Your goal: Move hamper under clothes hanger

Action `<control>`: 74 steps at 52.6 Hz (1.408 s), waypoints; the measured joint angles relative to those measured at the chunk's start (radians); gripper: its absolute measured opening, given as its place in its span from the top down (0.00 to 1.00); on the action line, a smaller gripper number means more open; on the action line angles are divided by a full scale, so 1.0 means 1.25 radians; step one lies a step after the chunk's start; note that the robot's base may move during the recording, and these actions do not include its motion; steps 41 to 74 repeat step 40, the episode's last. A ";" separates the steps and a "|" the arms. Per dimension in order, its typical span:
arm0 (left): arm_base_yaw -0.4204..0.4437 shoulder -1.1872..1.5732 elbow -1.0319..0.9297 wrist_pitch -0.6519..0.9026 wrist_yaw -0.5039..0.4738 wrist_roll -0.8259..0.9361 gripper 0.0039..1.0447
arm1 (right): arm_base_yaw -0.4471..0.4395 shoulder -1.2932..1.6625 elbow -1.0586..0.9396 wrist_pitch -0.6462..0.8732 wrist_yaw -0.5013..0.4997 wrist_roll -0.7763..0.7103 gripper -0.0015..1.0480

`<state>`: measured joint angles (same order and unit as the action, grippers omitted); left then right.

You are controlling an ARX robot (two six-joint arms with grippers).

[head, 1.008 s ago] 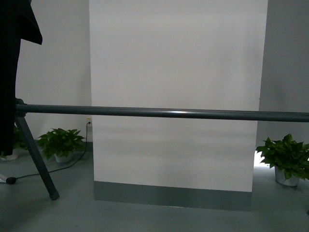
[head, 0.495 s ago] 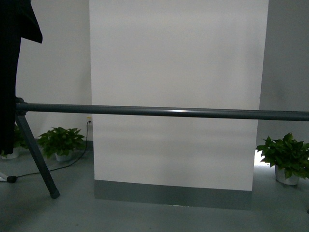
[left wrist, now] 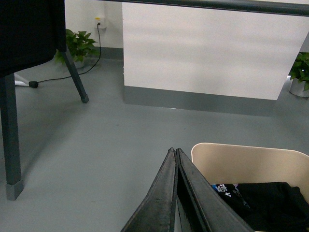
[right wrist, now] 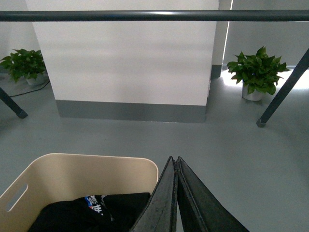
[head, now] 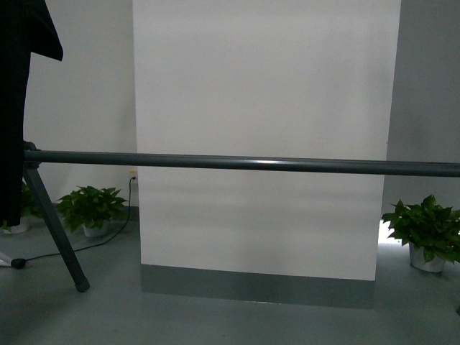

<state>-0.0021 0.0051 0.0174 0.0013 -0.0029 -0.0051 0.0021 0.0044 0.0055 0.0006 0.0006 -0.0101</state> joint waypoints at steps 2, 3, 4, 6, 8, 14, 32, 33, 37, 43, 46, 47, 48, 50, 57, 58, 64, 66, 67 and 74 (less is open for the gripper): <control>0.000 0.000 0.000 0.000 0.000 0.000 0.97 | 0.000 0.000 0.000 0.000 0.000 0.000 0.98; 0.000 0.000 0.000 0.000 0.000 0.000 0.97 | 0.000 0.000 0.000 0.000 0.000 0.000 0.98; 0.000 0.000 0.000 0.000 0.000 0.000 0.97 | 0.000 0.000 0.000 0.000 0.000 0.000 0.98; 0.000 0.000 0.000 -0.001 0.000 0.000 0.97 | 0.000 0.000 0.000 0.000 0.000 0.000 0.98; 0.000 0.000 0.000 -0.001 0.000 0.000 0.97 | 0.000 0.000 0.000 0.000 0.000 0.000 0.98; 0.000 -0.001 0.000 -0.001 0.000 0.000 0.97 | 0.000 0.000 0.000 0.000 0.000 0.000 0.98; 0.000 -0.001 0.000 -0.001 0.000 0.000 0.59 | 0.000 0.000 0.000 0.000 0.000 0.000 0.63; 0.000 -0.001 0.000 -0.001 0.000 0.000 0.57 | 0.000 0.000 0.000 0.000 0.000 0.000 0.62; 0.000 -0.001 0.000 -0.001 0.000 0.000 0.47 | 0.000 0.000 0.000 0.000 0.000 0.000 0.52; 0.000 -0.001 0.000 -0.001 0.000 0.000 0.38 | 0.000 0.000 0.000 0.000 0.000 0.000 0.43; 0.000 -0.001 0.000 -0.001 0.000 0.000 0.38 | 0.000 0.000 0.000 0.000 0.000 0.000 0.43; 0.000 -0.001 0.000 -0.001 0.000 0.000 0.38 | 0.000 0.000 0.000 0.000 0.000 0.000 0.43; 0.000 -0.001 0.000 -0.001 0.000 0.000 0.38 | 0.000 0.000 0.000 0.000 0.000 0.000 0.43; 0.000 -0.001 0.000 -0.001 0.000 0.000 0.38 | 0.000 0.000 0.000 0.000 0.000 0.000 0.43; 0.000 -0.001 0.000 -0.001 0.000 0.000 0.38 | 0.000 0.000 0.000 0.000 0.000 0.000 0.43; 0.000 -0.001 0.000 -0.001 0.000 0.000 0.38 | 0.000 0.000 0.000 0.000 0.000 0.000 0.43; 0.000 -0.001 0.000 -0.001 0.000 0.000 0.38 | 0.000 0.000 0.000 0.000 0.000 0.000 0.43; 0.000 -0.001 0.000 -0.001 0.000 0.000 0.38 | 0.000 0.000 0.000 0.000 0.000 0.000 0.43; 0.000 -0.001 0.000 -0.001 0.000 0.000 0.38 | 0.000 0.000 0.000 0.000 0.000 0.000 0.43; 0.000 -0.001 0.000 -0.001 0.000 0.000 0.38 | 0.000 0.000 0.000 0.000 0.000 0.000 0.43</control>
